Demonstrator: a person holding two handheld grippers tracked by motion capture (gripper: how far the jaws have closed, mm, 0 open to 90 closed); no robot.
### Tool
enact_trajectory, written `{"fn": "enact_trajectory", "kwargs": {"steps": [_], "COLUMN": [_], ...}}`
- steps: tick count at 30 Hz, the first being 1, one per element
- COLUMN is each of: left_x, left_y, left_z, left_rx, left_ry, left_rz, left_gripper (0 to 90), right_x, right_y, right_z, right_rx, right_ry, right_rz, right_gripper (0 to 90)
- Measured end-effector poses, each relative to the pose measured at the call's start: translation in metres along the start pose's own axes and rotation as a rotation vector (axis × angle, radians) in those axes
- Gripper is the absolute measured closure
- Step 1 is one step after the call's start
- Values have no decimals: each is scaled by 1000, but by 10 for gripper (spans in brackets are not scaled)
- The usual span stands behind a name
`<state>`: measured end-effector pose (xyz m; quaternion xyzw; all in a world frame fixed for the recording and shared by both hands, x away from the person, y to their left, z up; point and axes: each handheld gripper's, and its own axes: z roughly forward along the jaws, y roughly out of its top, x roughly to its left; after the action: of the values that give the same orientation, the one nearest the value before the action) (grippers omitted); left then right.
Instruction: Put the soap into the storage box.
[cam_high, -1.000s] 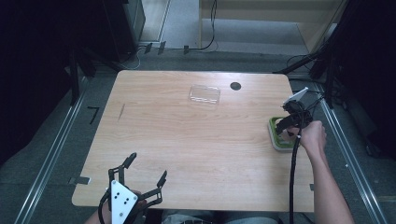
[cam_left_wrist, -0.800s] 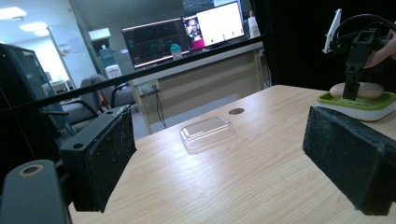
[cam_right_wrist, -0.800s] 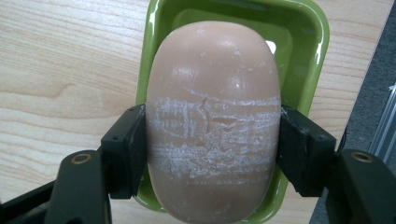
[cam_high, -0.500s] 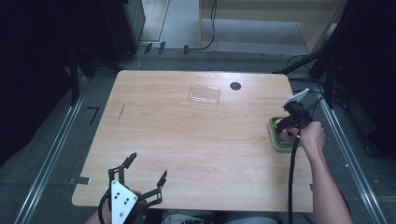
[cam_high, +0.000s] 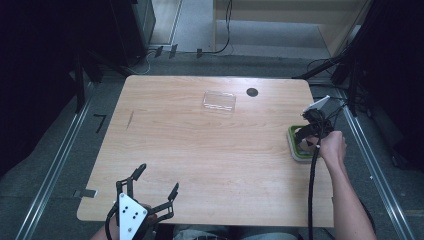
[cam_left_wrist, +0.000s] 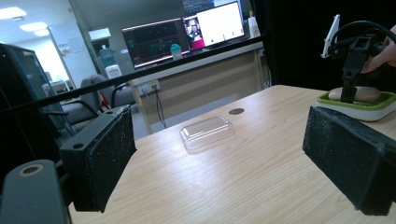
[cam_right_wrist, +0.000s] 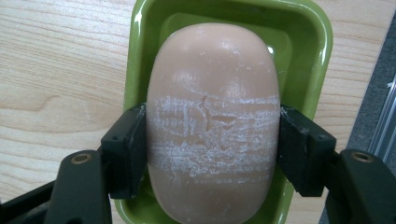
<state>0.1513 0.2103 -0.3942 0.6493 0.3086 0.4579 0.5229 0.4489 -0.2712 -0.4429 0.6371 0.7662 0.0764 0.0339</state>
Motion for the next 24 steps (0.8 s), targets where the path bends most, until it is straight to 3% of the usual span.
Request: {"fn": "enact_trajectory", "kwargs": {"steps": [7,24], "left_x": [0,0], "left_y": [0,0], "left_z": [0,0], "left_rx": [0,1], "left_ry": [1,-2], "left_rz": [-2,2], "left_gripper": [99,99], "right_x": [0,0], "right_y": [1,1], "right_z": [3,9], "right_rx": [-2,11], "right_ry": [-1,-16], "right_rz": [3,60], "right_gripper": [337,337]}}
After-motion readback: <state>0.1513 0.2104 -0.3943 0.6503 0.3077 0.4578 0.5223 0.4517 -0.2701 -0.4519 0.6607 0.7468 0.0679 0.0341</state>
